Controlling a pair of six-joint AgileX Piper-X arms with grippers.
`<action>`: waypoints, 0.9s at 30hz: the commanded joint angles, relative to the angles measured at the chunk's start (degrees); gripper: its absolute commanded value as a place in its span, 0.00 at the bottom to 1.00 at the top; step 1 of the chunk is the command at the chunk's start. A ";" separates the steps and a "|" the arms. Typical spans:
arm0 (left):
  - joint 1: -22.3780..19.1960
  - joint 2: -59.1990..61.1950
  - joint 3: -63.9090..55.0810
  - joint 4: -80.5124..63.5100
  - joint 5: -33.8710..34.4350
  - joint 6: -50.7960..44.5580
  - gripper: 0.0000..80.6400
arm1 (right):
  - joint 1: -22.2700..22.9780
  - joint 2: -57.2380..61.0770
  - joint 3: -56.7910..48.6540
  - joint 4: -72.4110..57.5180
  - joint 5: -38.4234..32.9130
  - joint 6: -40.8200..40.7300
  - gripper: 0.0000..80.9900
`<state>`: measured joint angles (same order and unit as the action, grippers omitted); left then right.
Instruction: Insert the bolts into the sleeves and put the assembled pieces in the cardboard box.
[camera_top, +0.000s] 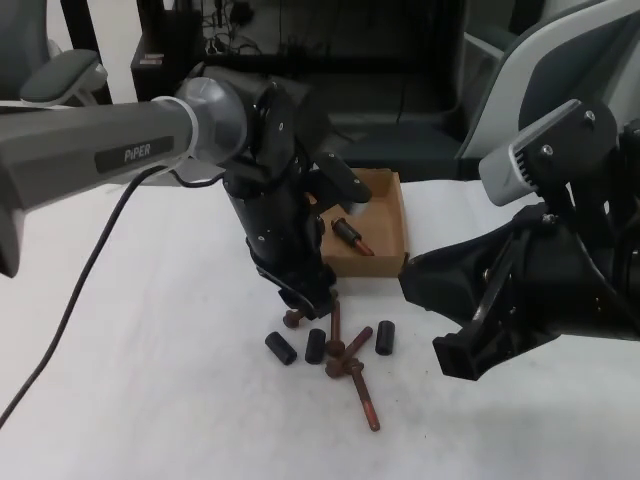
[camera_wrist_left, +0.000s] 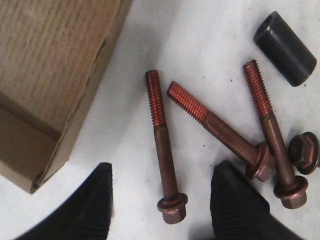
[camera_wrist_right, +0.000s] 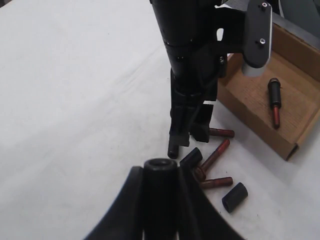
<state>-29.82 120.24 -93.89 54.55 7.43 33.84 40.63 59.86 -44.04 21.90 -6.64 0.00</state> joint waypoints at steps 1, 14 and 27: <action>-0.08 -0.22 -0.49 0.22 -0.34 0.49 0.72 | -0.31 -0.55 -0.81 -0.32 -0.60 -0.46 0.01; -0.08 2.33 -0.22 0.22 -0.29 0.49 0.72 | -0.31 -0.55 -0.81 -0.32 -0.60 -0.46 0.01; -0.33 4.78 -0.36 -2.13 -0.60 -0.92 0.66 | -0.31 -0.55 -0.81 -0.32 -0.60 -0.46 0.01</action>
<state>-29.82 124.43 -94.10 54.17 7.43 33.42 40.63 59.86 -44.04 21.90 -6.64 0.00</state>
